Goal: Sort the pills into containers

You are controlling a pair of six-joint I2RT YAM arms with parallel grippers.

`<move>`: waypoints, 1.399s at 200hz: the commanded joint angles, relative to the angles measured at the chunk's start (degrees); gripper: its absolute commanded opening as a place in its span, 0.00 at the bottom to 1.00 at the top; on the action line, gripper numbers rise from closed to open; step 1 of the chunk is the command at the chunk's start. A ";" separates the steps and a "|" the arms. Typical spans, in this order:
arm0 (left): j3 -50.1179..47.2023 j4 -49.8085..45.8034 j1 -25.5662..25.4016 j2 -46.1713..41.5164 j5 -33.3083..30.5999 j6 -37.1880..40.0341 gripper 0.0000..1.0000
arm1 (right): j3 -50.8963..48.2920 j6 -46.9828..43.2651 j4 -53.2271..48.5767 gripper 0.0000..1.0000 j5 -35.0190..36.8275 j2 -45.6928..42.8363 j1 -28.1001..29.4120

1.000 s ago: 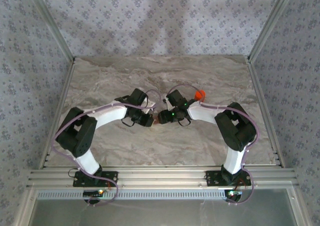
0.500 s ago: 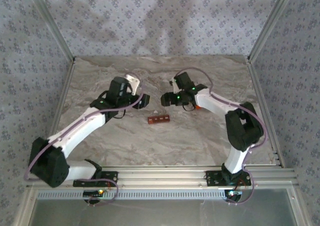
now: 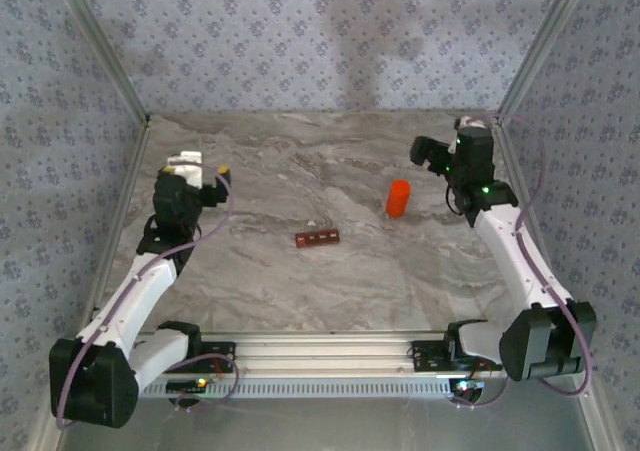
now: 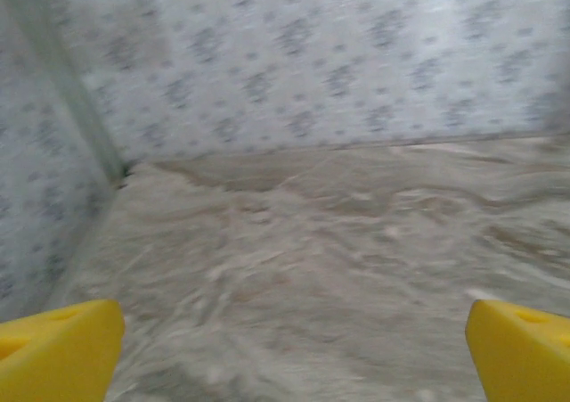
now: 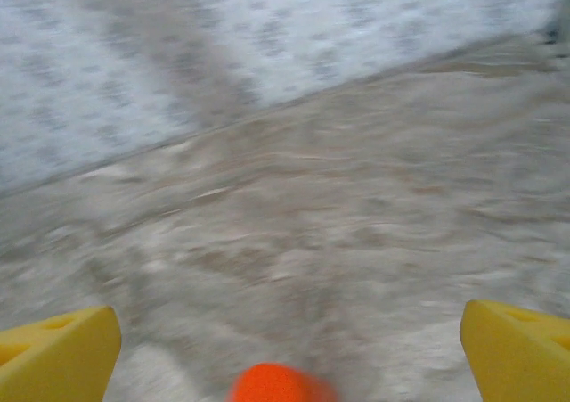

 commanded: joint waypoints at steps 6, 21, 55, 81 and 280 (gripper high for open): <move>-7.20 8.80 4.59 1.36 0.16 0.92 0.98 | -10.74 -0.13 10.80 0.99 13.62 0.09 -4.54; -11.27 13.56 5.04 4.53 -0.32 2.13 0.98 | -14.93 -3.59 15.85 1.00 13.99 0.68 -6.03; -19.45 29.77 5.22 13.66 1.95 0.65 0.98 | -23.81 -11.90 26.32 1.00 16.16 4.52 -6.64; -17.21 32.06 5.59 18.17 4.68 1.55 0.98 | -30.67 -13.10 39.39 1.00 15.48 9.03 -6.66; -11.60 33.32 11.00 30.63 13.78 -2.35 0.98 | -37.73 -20.58 61.29 1.00 1.98 17.35 -6.59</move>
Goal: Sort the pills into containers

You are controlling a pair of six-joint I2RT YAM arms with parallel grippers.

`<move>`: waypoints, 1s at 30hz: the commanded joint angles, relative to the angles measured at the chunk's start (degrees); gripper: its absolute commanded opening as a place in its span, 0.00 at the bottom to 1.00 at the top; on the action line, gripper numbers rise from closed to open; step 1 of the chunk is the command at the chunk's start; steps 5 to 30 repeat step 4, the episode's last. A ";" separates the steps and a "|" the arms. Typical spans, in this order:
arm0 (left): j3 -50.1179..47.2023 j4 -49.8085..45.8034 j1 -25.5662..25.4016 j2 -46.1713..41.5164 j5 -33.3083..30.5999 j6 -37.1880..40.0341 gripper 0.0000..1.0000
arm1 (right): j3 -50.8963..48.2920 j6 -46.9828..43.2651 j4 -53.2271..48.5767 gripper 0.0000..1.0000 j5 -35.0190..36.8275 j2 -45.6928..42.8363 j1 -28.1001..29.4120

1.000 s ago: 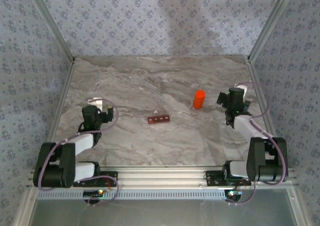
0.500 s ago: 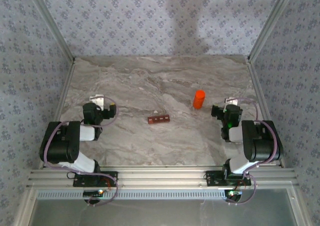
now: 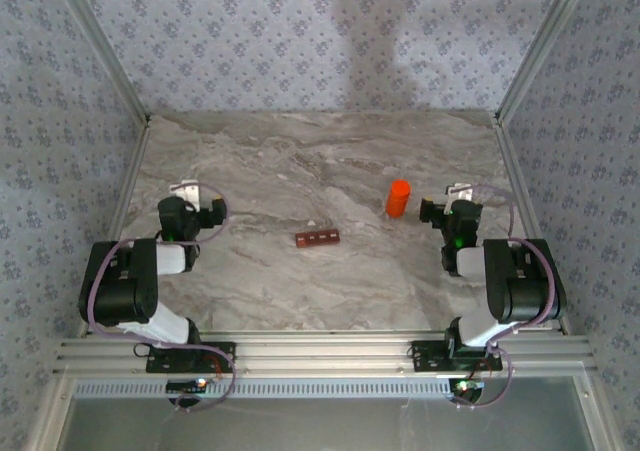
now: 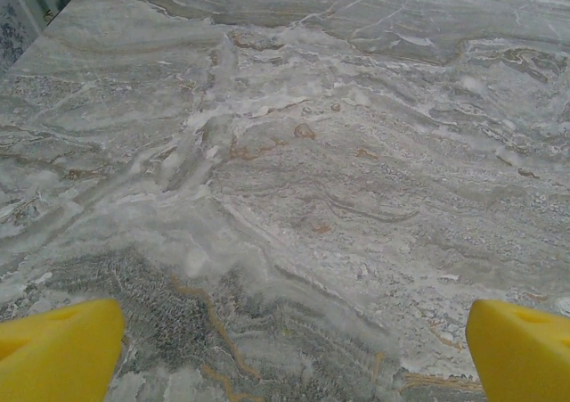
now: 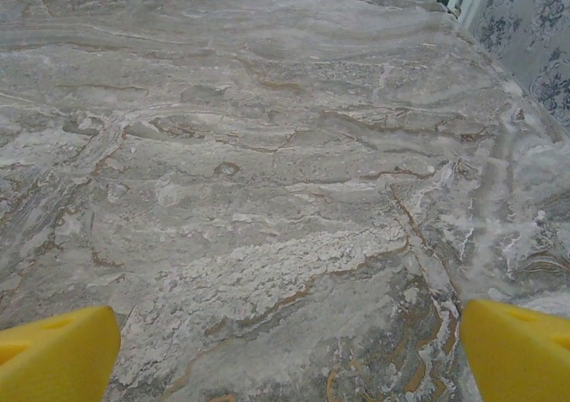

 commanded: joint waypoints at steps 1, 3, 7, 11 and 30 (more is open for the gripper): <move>0.73 -0.03 -0.44 0.09 -0.45 -0.62 0.98 | 1.21 -0.54 -0.34 1.00 -0.70 -0.06 -0.62; 0.64 0.05 -0.67 0.03 -0.91 -0.56 0.98 | 0.97 -0.70 0.20 1.00 -0.63 -0.16 -0.56; 0.65 0.07 -0.76 0.02 -1.04 -0.51 0.98 | 0.85 -0.88 0.44 1.00 -0.60 -0.16 -0.40; 0.65 0.07 -0.76 0.02 -1.04 -0.51 0.98 | 0.85 -0.88 0.44 1.00 -0.60 -0.16 -0.40; 0.65 0.07 -0.76 0.02 -1.04 -0.51 0.98 | 0.85 -0.88 0.44 1.00 -0.60 -0.16 -0.40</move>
